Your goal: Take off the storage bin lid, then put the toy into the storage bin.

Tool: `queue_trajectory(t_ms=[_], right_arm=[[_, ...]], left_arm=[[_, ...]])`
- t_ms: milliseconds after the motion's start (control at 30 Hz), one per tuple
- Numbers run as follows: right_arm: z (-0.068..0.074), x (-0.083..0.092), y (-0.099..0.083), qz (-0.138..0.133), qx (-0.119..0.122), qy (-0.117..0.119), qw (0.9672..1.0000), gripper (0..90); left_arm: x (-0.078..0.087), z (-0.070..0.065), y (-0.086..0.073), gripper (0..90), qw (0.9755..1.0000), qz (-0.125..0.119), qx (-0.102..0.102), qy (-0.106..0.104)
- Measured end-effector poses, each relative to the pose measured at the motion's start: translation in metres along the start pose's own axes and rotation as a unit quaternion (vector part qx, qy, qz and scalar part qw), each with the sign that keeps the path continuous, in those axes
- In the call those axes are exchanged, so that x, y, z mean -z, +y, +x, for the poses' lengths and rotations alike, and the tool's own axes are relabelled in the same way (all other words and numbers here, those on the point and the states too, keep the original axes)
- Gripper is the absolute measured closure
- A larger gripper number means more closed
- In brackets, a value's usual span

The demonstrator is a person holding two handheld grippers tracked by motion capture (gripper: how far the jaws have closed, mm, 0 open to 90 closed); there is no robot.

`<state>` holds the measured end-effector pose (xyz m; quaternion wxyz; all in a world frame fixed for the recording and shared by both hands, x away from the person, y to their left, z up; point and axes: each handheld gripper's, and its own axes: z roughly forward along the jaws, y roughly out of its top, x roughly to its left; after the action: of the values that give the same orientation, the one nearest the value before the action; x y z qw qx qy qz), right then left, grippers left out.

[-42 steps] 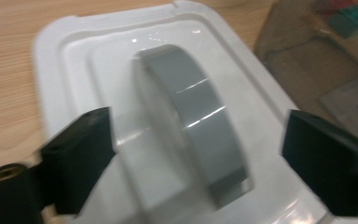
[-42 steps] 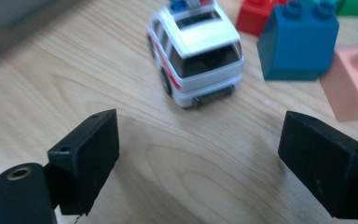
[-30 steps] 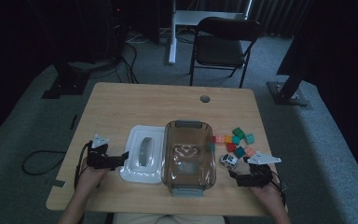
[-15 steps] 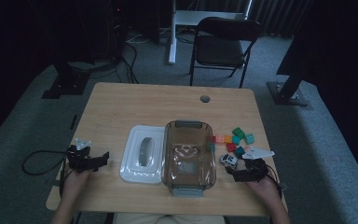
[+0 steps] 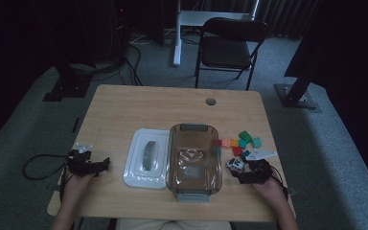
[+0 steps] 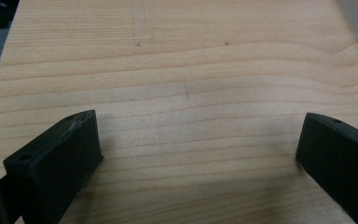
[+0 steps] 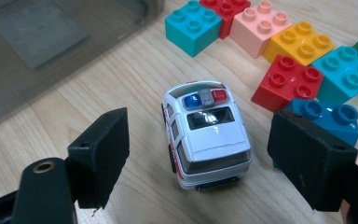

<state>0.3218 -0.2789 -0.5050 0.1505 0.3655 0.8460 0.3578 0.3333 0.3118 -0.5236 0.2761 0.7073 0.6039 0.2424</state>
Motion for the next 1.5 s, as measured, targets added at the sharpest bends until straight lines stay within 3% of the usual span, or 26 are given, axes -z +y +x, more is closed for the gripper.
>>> queue_trajectory(t_ms=[100,433,567,733,900,1200,1500], right_arm=[[-0.001,-0.003,0.001,-0.001,0.000,0.012,0.9999,23.7],[-0.007,-0.020,0.008,0.034,0.001,0.019,0.9993,27.6],[-0.008,-0.021,0.006,0.034,-0.003,0.017,0.9993,31.3],[-0.007,-0.019,0.005,0.031,0.000,0.010,0.9995,43.3],[-0.006,-0.018,0.006,0.034,0.005,0.011,0.9994,47.3],[-0.004,-0.014,0.010,0.031,0.003,0.015,0.9994,47.8],[0.000,0.005,0.023,0.016,0.008,0.016,0.9997,47.8]], left_arm=[[0.001,-0.001,-0.001,0.6,1.0000,0.001,0.006,0.006],[0.002,-0.003,-0.003,0.5,0.9999,-0.001,0.011,0.010],[0.002,-0.003,-0.003,0.5,0.9999,-0.001,0.011,0.010],[0.002,-0.003,-0.003,0.6,0.9999,-0.001,0.010,0.009],[0.002,-0.003,-0.002,0.5,0.9999,0.000,0.008,0.008],[0.002,-0.004,-0.002,0.6,1.0000,0.000,0.006,0.006],[0.002,-0.004,-0.002,0.5,1.0000,0.000,0.006,0.006]])
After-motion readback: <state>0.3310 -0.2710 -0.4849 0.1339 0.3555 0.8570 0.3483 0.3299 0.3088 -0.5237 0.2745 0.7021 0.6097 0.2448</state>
